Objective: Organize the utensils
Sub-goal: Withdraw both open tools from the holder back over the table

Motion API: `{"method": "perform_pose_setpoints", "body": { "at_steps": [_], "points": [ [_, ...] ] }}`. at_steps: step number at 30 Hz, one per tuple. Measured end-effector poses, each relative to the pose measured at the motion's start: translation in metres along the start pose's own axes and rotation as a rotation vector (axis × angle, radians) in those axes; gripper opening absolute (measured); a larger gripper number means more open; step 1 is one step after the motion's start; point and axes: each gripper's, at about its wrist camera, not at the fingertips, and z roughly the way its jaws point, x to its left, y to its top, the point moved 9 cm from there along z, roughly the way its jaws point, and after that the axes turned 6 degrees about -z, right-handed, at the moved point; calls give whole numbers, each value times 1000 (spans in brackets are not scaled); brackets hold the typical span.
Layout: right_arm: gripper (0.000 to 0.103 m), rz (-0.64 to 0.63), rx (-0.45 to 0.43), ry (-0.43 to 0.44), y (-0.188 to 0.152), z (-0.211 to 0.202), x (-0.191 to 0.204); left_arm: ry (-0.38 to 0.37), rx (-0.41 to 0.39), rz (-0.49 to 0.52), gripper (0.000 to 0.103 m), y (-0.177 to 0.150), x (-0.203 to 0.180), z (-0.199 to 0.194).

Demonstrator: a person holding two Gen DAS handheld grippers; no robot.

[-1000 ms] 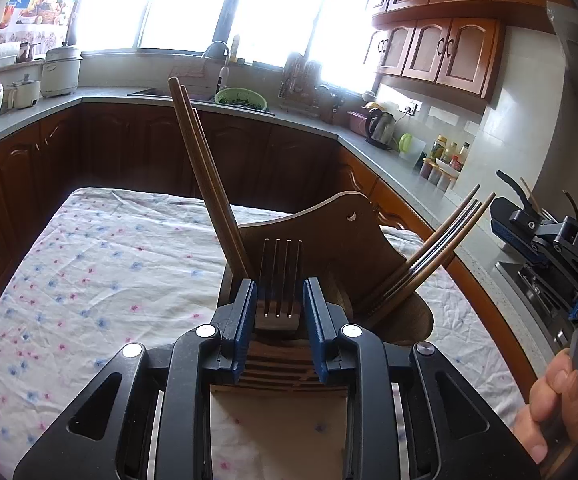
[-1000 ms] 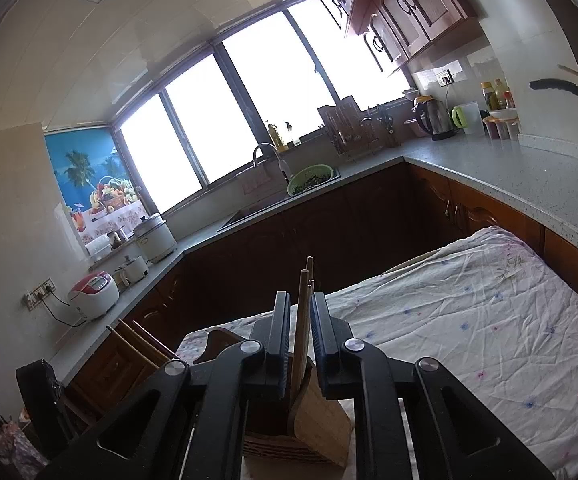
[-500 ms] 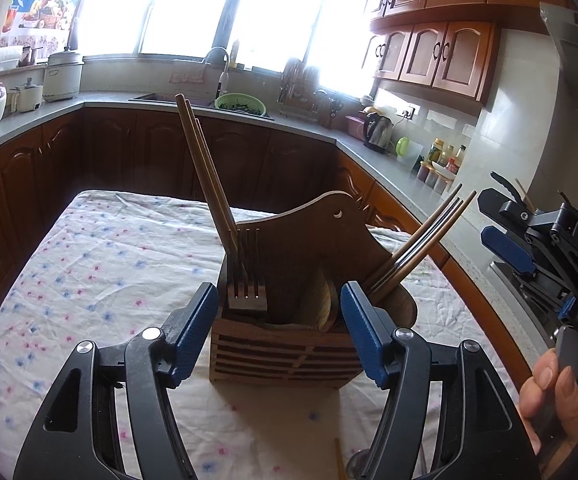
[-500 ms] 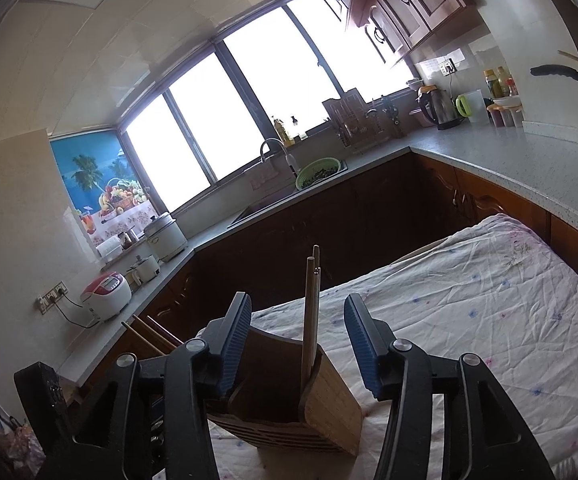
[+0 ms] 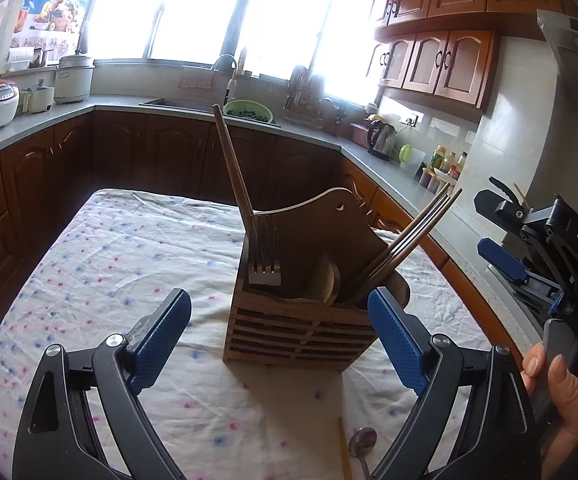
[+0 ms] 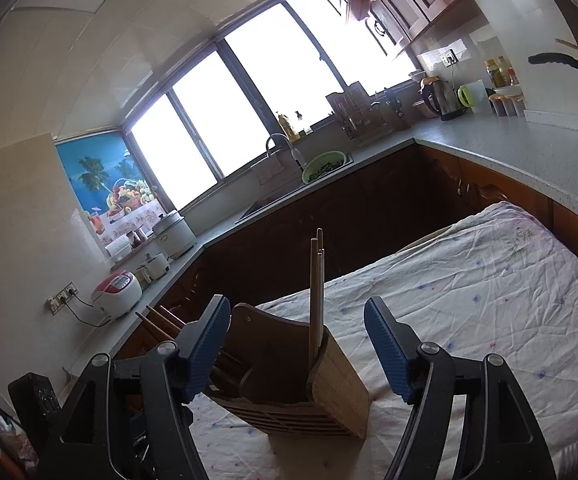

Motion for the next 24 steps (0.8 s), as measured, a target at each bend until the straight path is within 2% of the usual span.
{"method": "perform_pose_setpoints", "body": {
  "at_steps": [4,8,12,17,24],
  "points": [
    [79,-1,21,14,-5,0,1,16,2,-13,95,-1,9,-4],
    [89,7,50,29,-11,1,3,24,14,-30,96,-3,17,-9],
    [91,-1,70,61,-18,-6,10,31,9,-32,98,-5,23,-27],
    [99,-69,42,97,-23,-37,27,51,-25,-41,103,-13,32,-62],
    [101,-150,16,112,-36,-88,43,81,-33,-75,103,-28,47,-109]
  ]
}}
